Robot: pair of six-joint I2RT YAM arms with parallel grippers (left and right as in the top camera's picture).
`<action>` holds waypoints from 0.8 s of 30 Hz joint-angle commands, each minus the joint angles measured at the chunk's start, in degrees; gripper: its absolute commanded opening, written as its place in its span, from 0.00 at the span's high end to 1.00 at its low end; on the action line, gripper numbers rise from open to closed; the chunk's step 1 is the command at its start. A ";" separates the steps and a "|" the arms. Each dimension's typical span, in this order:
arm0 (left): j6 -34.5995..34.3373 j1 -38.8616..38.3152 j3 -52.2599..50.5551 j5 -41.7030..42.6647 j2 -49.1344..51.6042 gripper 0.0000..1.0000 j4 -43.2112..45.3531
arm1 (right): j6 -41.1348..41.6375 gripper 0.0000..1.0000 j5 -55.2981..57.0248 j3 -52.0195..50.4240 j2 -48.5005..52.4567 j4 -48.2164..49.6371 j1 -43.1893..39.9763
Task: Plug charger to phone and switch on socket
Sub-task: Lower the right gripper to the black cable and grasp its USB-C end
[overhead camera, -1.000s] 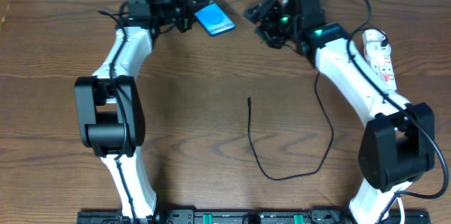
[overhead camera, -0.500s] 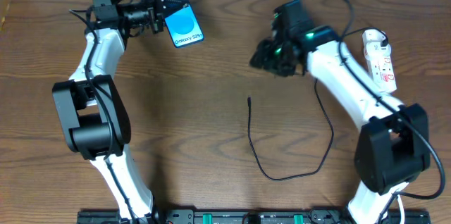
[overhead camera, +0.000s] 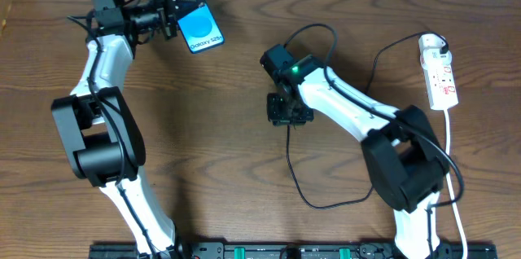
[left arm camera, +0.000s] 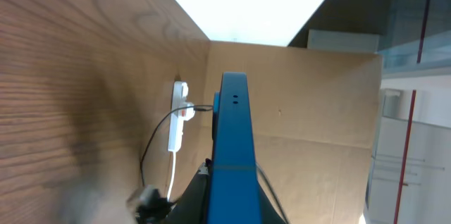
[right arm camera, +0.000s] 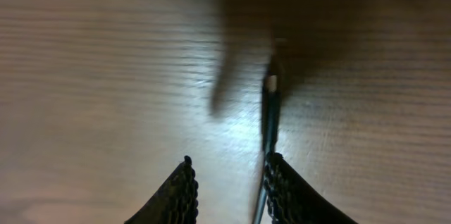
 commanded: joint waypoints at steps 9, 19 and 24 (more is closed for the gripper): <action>-1.36 0.74 -0.04 1.05 -1.84 0.93 0.28 | 0.72 0.69 1.62 0.79 0.87 -0.76 -0.68; -1.36 0.74 -0.04 1.27 -1.84 0.92 0.28 | 0.92 0.72 2.62 0.74 3.13 -0.37 -0.61; -1.38 0.74 -0.04 1.46 -1.84 0.93 0.28 | 0.94 0.82 2.25 0.74 3.76 -0.37 -0.61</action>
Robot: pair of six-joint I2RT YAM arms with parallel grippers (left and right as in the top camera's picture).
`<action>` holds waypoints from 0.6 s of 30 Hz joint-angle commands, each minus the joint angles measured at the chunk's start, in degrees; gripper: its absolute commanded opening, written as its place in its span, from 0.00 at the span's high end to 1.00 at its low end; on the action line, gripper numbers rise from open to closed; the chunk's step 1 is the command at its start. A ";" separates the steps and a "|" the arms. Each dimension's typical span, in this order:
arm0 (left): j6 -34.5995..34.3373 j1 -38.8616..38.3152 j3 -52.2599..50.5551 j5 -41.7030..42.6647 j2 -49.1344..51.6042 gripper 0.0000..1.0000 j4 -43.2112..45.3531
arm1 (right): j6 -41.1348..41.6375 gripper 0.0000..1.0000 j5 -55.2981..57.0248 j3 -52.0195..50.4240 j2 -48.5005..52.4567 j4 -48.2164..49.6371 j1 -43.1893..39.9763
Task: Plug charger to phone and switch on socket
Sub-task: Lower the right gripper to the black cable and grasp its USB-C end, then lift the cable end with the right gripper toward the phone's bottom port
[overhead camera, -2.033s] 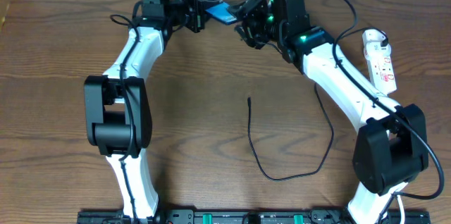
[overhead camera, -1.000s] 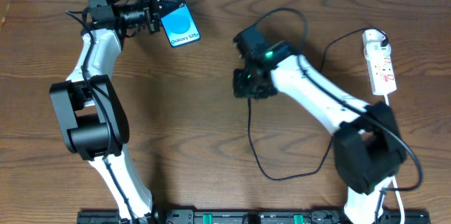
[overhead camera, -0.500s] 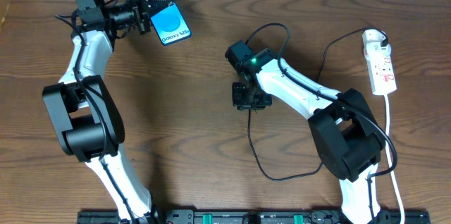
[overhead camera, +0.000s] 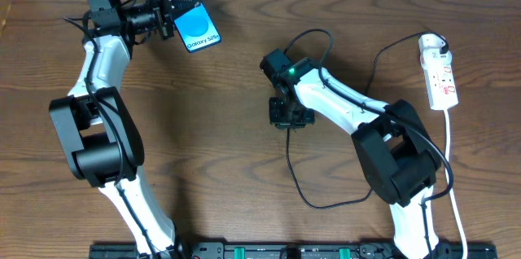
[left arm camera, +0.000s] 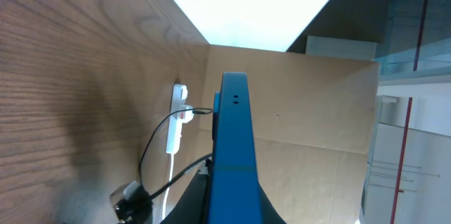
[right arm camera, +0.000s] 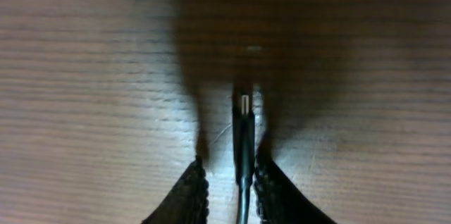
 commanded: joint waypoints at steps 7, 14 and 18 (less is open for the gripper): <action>-0.35 0.04 -0.04 1.57 -1.84 0.93 0.26 | 0.79 0.99 0.68 0.74 0.83 0.68 -0.72; -0.50 0.04 -0.04 1.55 -1.84 0.93 0.28 | -4.09 0.99 -5.01 1.09 -0.90 1.66 -4.24; -0.50 0.04 -0.04 1.57 -1.84 0.93 0.28 | -15.47 0.99 -22.29 1.16 -4.94 7.43 -7.96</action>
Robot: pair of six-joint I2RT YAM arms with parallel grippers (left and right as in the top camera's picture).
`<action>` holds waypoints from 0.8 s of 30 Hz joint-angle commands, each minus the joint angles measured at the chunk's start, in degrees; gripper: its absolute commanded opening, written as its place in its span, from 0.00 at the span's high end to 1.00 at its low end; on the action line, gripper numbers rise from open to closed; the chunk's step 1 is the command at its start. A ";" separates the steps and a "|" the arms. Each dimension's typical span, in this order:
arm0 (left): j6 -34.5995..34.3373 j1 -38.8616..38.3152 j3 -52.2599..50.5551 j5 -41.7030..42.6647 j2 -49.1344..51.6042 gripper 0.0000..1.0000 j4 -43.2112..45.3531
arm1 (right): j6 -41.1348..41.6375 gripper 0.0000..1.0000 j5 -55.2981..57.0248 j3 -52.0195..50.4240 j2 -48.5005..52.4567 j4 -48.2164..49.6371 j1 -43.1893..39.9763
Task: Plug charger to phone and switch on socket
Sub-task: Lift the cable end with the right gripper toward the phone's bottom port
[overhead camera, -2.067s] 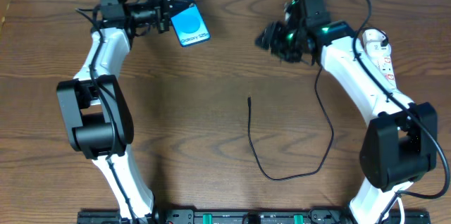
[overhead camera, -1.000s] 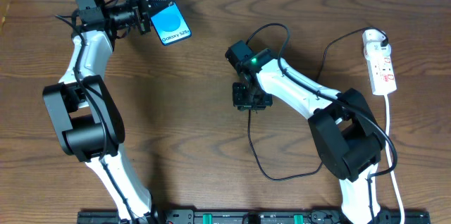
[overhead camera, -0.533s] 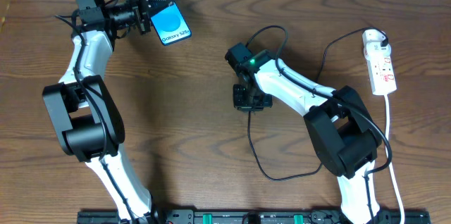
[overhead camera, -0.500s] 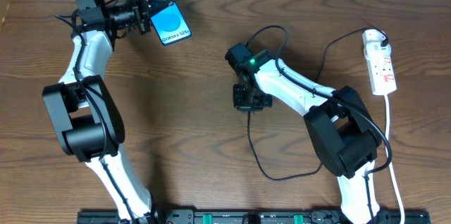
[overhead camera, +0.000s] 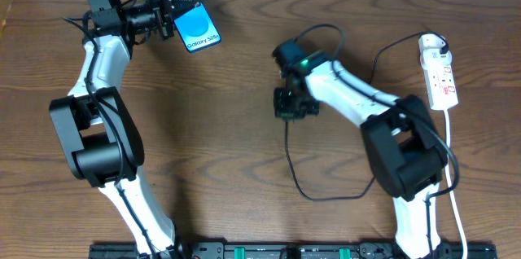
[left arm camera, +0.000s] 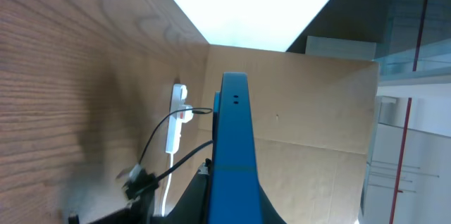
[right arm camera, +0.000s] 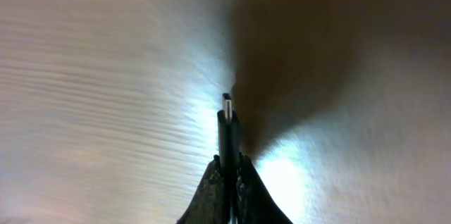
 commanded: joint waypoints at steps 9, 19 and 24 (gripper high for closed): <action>-0.31 0.00 -0.04 4.52 -1.84 0.93 0.33 | -28.74 0.99 -53.27 1.03 -9.70 8.50 -10.45; -0.33 -3.93 -0.04 4.85 -1.84 0.93 2.54 | -30.91 0.99 -63.14 0.37 -9.60 12.15 -9.92; -0.79 -7.32 -0.04 4.79 -1.84 0.93 5.95 | -19.39 0.99 -63.10 0.35 -8.37 20.13 -9.88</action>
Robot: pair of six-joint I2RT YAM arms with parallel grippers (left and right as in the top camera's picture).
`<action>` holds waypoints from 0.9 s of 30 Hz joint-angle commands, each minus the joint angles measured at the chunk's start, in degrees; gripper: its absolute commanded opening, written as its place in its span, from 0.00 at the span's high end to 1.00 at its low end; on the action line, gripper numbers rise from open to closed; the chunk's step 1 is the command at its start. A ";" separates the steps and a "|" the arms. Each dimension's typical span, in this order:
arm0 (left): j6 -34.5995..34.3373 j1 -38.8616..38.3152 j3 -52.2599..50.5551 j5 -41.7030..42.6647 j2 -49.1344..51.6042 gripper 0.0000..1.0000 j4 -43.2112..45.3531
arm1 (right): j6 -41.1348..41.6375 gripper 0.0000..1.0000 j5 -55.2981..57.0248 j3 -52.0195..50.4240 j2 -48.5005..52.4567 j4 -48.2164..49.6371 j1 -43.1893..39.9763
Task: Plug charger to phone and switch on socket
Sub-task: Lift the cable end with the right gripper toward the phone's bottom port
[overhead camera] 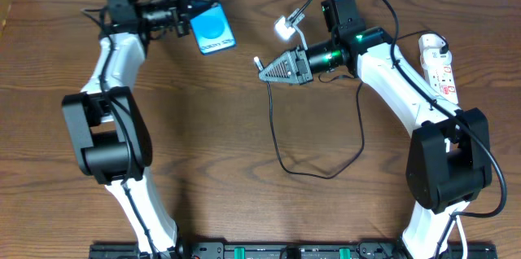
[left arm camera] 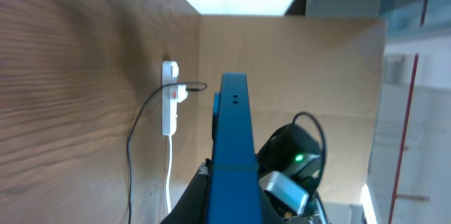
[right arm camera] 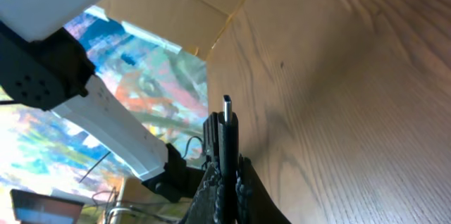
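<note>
A blue phone is raised at the far left, gripped at its end by my left gripper, which is shut on it. In the left wrist view the phone stands edge-on between the fingers. My right gripper is shut on the black charger plug, held above the table right of the phone, tip pointing left. In the right wrist view the phone shows at the top edge. The black cable hangs from the plug and loops over the table. The white socket strip lies at the far right.
The wooden table carries only the cable loop and the socket strip. A white lead runs from the strip toward the front edge. Cardboard walls stand beyond the table's edges.
My right gripper, then low over the table's middle with the plug, is now raised and turned toward the phone. The left gripper and phone have shifted a little to the right.
My right gripper stood open around the plug on the table, then closer around it, then shut on it. Now it holds the plug up, aimed at the phone. The left gripper kept the phone raised throughout.
</note>
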 commanded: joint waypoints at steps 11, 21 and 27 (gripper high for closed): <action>-16.50 -3.54 -0.04 -1.05 -1.84 0.93 18.14 | 12.33 0.99 -3.54 -0.81 2.40 8.63 1.31; -22.23 -5.14 -0.04 -5.77 -1.84 0.92 24.46 | 25.07 0.99 -1.51 -3.23 2.40 23.98 1.29; -22.36 -5.31 -0.04 -8.61 -1.84 0.93 24.70 | 32.48 0.99 -0.72 -3.23 2.40 31.93 0.59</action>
